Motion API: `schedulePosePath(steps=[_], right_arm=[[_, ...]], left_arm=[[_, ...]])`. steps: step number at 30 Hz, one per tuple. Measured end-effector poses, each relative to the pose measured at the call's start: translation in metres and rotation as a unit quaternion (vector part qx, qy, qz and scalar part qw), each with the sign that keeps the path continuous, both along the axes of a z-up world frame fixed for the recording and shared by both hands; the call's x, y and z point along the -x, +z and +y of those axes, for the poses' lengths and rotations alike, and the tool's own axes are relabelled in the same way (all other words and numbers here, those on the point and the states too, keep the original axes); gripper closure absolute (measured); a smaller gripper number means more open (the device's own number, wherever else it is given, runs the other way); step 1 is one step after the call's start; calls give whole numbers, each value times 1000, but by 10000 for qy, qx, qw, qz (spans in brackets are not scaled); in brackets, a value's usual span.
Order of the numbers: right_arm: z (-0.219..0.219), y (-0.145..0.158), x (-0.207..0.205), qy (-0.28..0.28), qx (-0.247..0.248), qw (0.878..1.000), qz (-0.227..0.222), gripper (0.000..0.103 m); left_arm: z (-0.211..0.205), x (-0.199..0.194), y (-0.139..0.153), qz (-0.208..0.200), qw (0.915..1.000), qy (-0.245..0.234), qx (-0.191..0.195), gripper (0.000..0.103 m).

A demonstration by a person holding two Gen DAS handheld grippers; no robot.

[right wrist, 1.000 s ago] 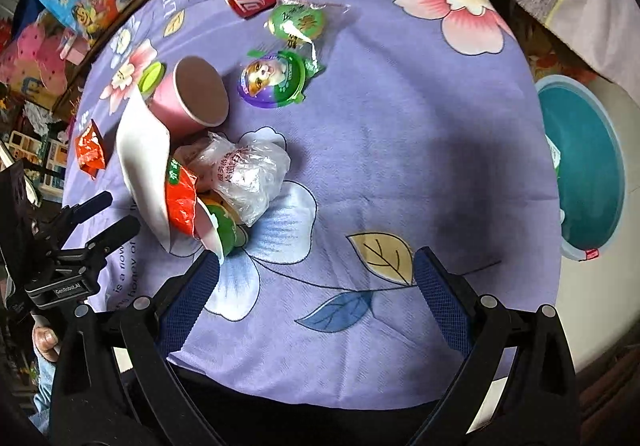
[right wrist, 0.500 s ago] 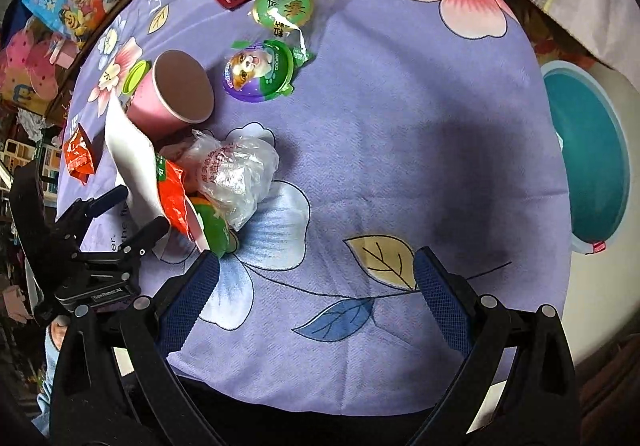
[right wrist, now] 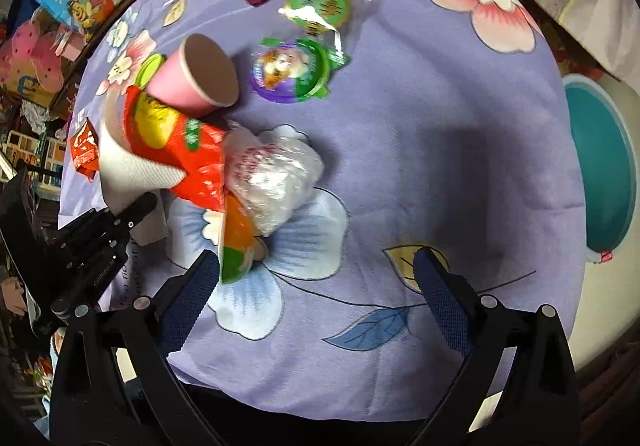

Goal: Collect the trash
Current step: 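Grasp the white paper towel with the left tool while the right tool grasps the red snack bag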

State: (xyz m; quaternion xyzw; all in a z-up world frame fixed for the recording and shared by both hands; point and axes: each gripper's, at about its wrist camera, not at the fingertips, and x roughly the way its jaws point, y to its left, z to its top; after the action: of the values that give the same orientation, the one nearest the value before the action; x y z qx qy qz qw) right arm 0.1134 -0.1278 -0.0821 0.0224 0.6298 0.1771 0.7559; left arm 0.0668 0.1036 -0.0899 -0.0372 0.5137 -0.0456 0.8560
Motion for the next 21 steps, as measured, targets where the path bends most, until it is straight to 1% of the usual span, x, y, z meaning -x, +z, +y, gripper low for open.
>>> schedulePosePath(steps=[4,7,10,12,15,18,21], right_arm=[[23,11,-1,258,56,9995,-171,10],[53,19,-4,599,103,9975,-356,10],[88,22,-9,945,263,9938,-532,10],[113,23,-10,1248,369,9894,-646,10],[155,19,-10,1818,670,9767,-922,10],[177,11,-13,2159,972,9652,-1111,10],[185,1,-12,2387,1170,9556,-1269,10]], left_arm=[[23,11,13,-33,9994,299,150,95],[42,19,20,-70,9985,508,213,95],[57,26,21,-62,9973,683,268,95],[64,28,19,-40,9967,749,300,95],[77,32,15,7,9956,853,390,95],[87,37,11,39,9944,940,473,95],[95,39,7,96,9934,975,590,95]])
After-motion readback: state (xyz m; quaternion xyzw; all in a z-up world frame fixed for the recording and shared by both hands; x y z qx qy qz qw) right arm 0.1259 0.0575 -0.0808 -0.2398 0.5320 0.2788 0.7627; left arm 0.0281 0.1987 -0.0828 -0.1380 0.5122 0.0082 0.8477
